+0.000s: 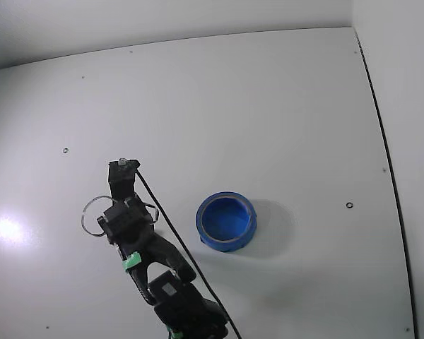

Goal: Grasp a block and put it in the bin.

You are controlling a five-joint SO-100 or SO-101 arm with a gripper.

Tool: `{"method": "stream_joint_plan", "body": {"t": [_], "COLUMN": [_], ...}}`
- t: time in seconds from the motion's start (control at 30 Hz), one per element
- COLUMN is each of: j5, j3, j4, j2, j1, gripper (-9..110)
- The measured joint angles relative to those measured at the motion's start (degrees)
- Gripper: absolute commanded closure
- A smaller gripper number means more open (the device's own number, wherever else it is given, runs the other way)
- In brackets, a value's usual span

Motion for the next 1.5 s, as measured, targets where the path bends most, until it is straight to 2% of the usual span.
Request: {"method": "stream_joint_plan", "body": {"t": [0.63,0.97,1.23,1.3,1.43,1.5], "j5": [-0.4,-0.5,-0.5,-0.5,-0.4,-0.4], "j3": [-3.5,-3.9,-3.9,-3.9,-3.9,-3.9], "j4": [-0.1,-6.8,-7.6,-7.6,-7.6,-7.6], "j2": [-8.3,-9.7,-9.7,-9.7,-9.7,-9.7], "j1": [0.0,0.0,0.0,0.0,0.0,0.0], "gripper": [76,76,76,81,103,102]}}
